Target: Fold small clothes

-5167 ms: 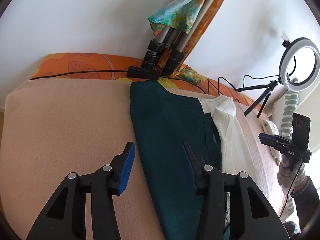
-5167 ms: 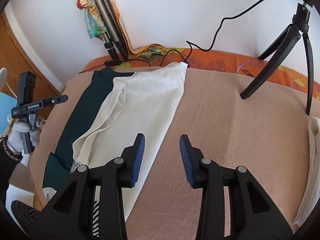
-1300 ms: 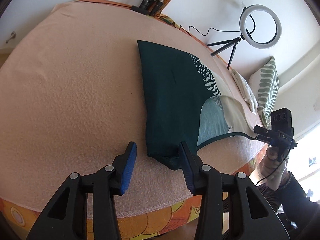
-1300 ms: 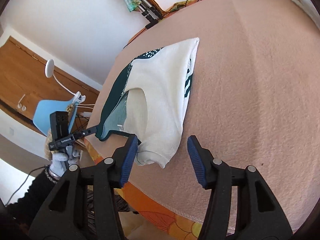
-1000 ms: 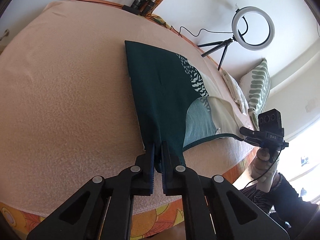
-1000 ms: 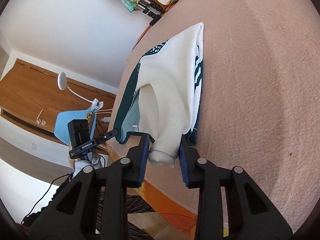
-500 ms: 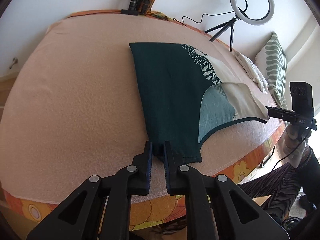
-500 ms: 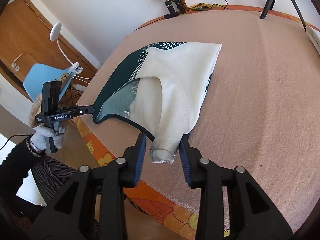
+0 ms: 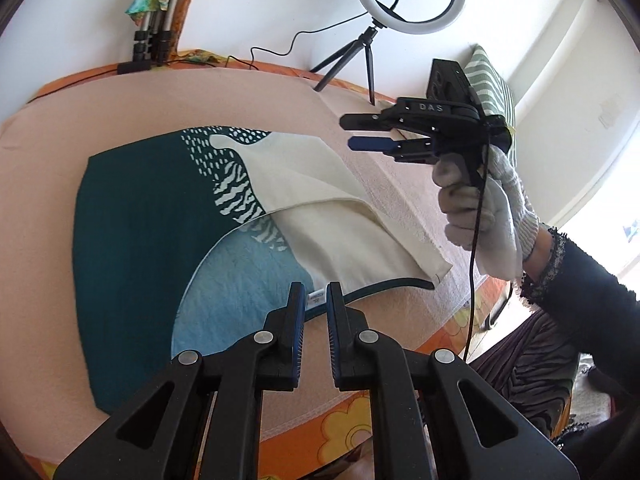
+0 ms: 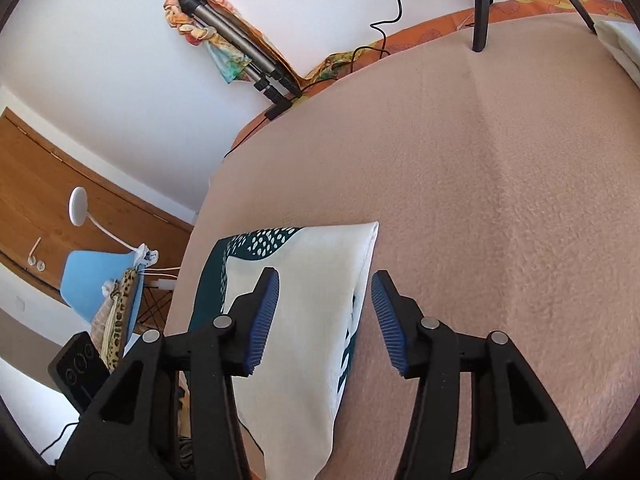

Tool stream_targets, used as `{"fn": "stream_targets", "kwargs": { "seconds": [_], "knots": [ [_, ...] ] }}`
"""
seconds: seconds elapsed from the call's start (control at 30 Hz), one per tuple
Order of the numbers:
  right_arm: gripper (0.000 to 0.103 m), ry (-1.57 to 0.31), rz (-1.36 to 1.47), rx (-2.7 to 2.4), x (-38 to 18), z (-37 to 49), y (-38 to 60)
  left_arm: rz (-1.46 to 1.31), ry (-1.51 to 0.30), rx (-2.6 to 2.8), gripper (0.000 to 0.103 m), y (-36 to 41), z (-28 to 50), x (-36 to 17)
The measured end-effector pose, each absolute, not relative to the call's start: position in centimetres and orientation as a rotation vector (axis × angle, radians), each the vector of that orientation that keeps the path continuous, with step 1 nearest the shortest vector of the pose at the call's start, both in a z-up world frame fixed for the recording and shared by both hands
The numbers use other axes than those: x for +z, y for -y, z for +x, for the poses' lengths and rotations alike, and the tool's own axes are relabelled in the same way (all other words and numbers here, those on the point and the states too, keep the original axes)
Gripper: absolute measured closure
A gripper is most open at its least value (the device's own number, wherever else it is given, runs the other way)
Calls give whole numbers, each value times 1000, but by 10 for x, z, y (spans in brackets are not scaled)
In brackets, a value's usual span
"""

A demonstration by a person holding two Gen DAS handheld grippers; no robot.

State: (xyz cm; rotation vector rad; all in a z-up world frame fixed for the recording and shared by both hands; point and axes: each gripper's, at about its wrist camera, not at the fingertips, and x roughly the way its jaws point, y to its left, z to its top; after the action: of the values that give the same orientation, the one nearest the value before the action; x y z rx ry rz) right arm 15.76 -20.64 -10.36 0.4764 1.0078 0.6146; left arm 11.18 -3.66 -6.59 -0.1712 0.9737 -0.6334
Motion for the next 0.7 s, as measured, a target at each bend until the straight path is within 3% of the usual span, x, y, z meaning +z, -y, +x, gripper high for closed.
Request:
{"fn": "stream_targets", "kwargs": {
  "seconds": [0.23,0.33,0.4,0.7],
  "knots": [
    [73,-1102,373,571,-128,190,177,-141,-1022,-652,94,48,121,-82],
    [93,-1110,382,586,-133,192,177,-132,-1045,-656,94,49,121,-88],
    [99,-1097,388,604,-131,191,177,-127,-1061,-657,94,50,121,-91],
    [100,-1039,150,461,-113,193,166,-123,-1076,-665,94,46,119,-96]
  ]
}}
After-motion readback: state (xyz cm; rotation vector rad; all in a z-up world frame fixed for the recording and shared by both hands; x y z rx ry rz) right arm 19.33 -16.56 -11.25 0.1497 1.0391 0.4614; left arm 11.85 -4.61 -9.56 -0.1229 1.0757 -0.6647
